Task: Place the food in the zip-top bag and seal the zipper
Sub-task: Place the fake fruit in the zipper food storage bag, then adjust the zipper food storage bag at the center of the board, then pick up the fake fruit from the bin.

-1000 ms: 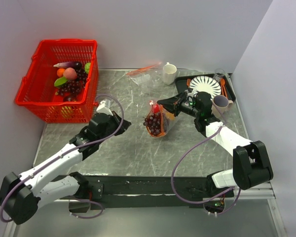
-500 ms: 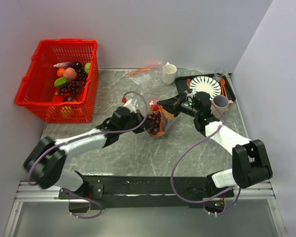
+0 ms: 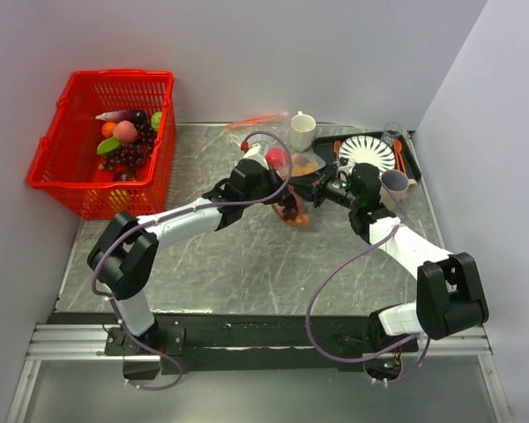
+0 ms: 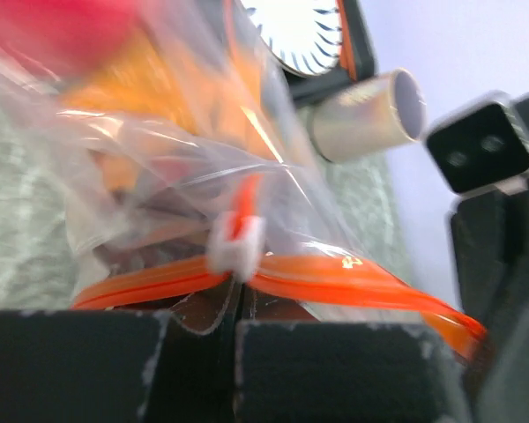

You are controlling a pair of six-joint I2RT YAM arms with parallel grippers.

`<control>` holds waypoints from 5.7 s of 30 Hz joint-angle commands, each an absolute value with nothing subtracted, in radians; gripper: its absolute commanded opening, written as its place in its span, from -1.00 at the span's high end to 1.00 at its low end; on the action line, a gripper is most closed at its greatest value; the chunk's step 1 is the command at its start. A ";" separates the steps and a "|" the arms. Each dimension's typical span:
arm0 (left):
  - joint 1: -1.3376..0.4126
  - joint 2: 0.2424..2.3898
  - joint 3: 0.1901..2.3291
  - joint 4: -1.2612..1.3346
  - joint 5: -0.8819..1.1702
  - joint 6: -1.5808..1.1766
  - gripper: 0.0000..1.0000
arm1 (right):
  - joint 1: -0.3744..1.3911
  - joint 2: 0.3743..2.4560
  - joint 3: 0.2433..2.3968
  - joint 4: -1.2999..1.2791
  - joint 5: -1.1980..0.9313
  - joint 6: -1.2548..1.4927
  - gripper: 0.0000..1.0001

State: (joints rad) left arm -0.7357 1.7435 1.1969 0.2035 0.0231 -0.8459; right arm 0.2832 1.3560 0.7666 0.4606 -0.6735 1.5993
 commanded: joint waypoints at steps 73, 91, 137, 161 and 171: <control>-0.684 1.355 1.052 -0.170 0.020 -0.755 0.99 | 0.198 1.315 0.891 0.330 -0.820 1.366 0.93; -0.569 1.374 1.525 -0.454 0.279 -0.679 0.99 | 0.353 1.456 1.776 -0.969 0.150 0.442 1.00; -0.533 1.322 1.391 -0.531 0.083 -0.618 -0.82 | 0.532 1.394 1.427 -0.598 -0.021 0.492 1.00; 0.201 1.557 1.773 -0.858 -0.190 -0.397 -0.99 | 0.534 1.296 1.307 -0.451 -0.179 0.505 1.00; 0.218 1.790 1.799 -0.741 -0.176 -0.399 -0.99 | 0.532 1.243 1.261 -0.451 -0.155 0.477 1.00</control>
State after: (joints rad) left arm 0.2146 1.7409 1.7542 -0.8349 -0.1818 -0.4122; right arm 0.5385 1.2972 1.2545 -0.5076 -0.1688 0.4969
